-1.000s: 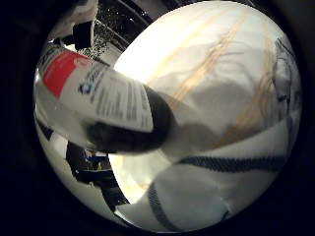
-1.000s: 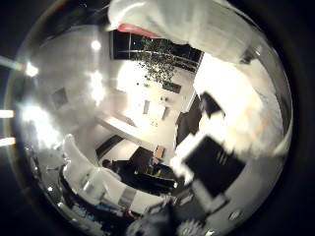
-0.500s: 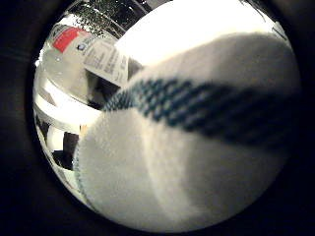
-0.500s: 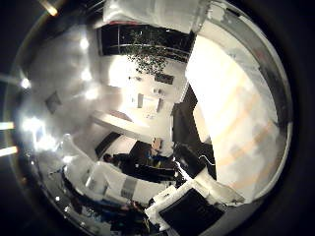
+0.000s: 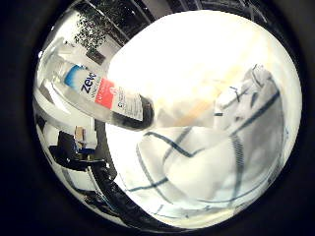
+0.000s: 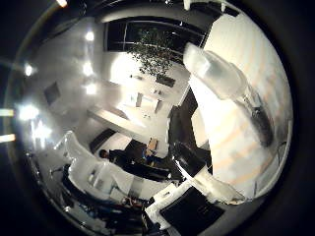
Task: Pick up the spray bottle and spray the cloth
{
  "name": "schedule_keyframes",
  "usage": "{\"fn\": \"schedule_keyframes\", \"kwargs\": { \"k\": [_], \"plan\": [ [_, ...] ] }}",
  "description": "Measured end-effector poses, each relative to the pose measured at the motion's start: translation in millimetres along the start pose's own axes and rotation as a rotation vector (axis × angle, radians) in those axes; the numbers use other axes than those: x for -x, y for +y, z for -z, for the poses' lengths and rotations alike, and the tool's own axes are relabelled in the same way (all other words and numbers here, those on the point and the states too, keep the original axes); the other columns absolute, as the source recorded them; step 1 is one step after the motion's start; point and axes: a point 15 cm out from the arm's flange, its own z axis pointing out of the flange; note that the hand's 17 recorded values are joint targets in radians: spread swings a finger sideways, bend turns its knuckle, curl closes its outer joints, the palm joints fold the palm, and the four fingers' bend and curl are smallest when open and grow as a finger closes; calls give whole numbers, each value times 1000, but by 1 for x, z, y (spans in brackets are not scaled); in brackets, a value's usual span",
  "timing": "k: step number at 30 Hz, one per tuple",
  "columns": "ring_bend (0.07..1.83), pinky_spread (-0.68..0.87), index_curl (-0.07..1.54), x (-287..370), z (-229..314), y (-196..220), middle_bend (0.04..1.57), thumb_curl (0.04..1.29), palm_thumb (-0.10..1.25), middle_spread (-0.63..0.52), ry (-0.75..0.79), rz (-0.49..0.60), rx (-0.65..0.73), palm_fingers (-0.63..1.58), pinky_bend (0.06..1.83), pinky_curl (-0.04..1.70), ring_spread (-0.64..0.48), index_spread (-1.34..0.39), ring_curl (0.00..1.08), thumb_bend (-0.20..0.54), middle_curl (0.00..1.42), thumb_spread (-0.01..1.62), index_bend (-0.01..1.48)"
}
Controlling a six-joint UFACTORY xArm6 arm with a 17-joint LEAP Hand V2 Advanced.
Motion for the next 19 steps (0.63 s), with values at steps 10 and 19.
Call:
{"fn": "schedule_keyframes", "kwargs": {
  "k": [10, 19],
  "plan": [
    [321, 396, 273, 28, 54, 27, 230, 366, 671, 142, 63, 6, 23, 64, 380, 324, 201, -293, 234, -24, 327, 1033, 157],
    [304, 401, 281, 35, 137, 58, 197, 365, 671, 141, 158, -15, -16, 103, 364, 315, 203, -286, 243, -24, 327, 1033, 160]
  ]
}}
